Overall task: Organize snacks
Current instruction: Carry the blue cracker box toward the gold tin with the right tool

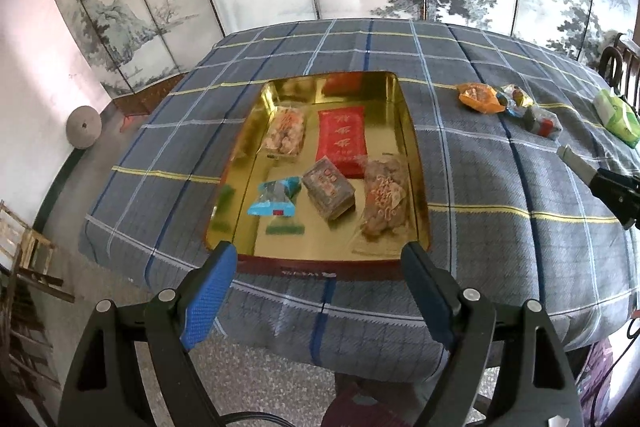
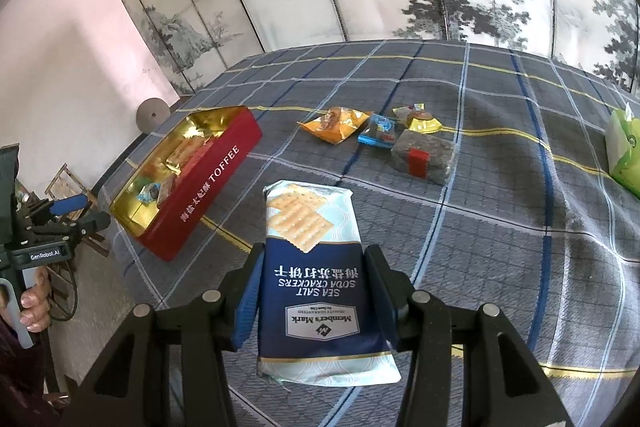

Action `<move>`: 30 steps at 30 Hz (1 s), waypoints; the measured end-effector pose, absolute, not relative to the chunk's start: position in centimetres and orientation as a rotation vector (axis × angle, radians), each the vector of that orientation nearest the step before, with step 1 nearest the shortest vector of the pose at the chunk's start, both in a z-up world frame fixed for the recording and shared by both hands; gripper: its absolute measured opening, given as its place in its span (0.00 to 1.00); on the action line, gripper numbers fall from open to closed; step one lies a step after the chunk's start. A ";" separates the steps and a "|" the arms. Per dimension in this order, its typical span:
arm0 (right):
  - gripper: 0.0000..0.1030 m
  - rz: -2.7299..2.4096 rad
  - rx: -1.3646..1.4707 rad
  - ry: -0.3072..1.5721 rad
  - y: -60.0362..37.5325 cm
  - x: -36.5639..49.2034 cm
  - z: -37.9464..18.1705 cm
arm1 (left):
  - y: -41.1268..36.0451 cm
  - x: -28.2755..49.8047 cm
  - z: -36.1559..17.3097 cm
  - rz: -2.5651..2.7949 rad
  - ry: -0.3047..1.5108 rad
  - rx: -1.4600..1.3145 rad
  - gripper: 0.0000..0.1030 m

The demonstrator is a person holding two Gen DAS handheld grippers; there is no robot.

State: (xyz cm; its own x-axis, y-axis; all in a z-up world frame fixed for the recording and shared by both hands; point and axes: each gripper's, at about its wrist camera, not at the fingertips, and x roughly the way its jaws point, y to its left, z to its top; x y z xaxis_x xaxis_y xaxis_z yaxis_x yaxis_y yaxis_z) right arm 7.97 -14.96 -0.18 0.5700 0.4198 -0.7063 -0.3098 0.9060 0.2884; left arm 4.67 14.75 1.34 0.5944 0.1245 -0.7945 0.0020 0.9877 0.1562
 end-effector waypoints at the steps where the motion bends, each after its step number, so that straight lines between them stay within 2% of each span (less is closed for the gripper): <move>1: 0.49 0.431 0.135 0.864 -14.8 7.9 -0.1 | 14.9 4.6 1.3 0.073 0.933 0.146 0.79; 13: 0.49 0.448 0.098 0.868 -12.6 7.4 0.6 | 16.5 3.8 0.7 0.082 0.941 0.118 0.80; 24: 0.49 0.473 0.061 0.862 -9.9 7.6 1.9 | 18.2 3.0 0.1 0.101 0.949 0.092 0.91; 30: 0.49 0.499 0.038 0.849 -7.8 8.1 3.1 | 19.7 2.9 -0.5 0.123 0.973 0.053 0.91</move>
State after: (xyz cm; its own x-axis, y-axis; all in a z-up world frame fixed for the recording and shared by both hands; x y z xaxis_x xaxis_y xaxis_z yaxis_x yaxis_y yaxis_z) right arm 8.05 -7.80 3.10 0.5529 0.4368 -0.7095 -0.4067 0.8847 0.2277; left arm 2.93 19.69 -0.46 0.5563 0.1278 -0.8211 -0.0801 0.9917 0.1001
